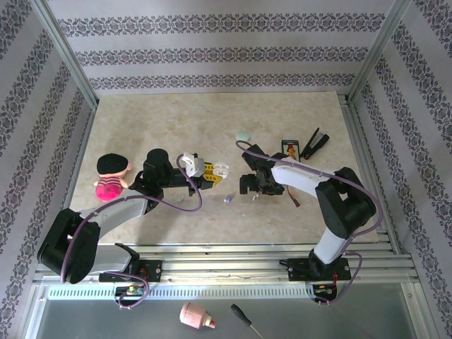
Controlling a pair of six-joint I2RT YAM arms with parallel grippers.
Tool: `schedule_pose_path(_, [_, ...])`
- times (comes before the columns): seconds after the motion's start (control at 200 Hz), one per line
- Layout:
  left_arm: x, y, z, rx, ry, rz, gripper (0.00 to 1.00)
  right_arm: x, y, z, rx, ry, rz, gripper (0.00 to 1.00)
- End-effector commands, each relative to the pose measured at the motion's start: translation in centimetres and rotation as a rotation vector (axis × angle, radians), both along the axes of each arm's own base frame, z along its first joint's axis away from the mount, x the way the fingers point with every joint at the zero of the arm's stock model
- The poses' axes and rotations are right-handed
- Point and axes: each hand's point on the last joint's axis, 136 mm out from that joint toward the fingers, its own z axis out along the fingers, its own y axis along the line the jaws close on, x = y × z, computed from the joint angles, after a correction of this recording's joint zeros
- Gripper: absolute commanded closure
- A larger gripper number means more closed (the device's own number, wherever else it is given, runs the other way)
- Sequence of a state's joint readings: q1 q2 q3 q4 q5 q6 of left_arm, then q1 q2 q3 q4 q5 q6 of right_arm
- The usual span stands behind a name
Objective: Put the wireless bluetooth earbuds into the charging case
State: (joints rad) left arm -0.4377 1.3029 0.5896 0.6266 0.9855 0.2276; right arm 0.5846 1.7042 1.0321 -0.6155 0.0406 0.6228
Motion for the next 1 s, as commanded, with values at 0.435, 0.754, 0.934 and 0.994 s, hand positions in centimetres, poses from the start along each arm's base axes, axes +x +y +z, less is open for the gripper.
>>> schedule_pose_path(0.435, [-0.2,-0.3,0.8,-0.020,-0.036,-0.013,1.00,-0.5,-0.8,-0.9,-0.021,0.144,-0.174,0.65])
schedule_pose_path(0.754, [-0.2,-0.4,0.9,-0.027,-0.029,-0.017,1.00,-0.8,-0.9,-1.8,-0.016,0.192,-0.201,0.75])
schedule_pose_path(0.934, [-0.2,-0.4,0.8,-0.031,-0.023,-0.015,1.00,-0.6,-0.6,-1.6,0.002,0.184,-0.195,0.78])
schedule_pose_path(0.994, [-0.2,-0.4,0.8,-0.031,-0.022,-0.012,1.00,-0.4,-0.5,-1.5,0.001,0.172,-0.182,0.78])
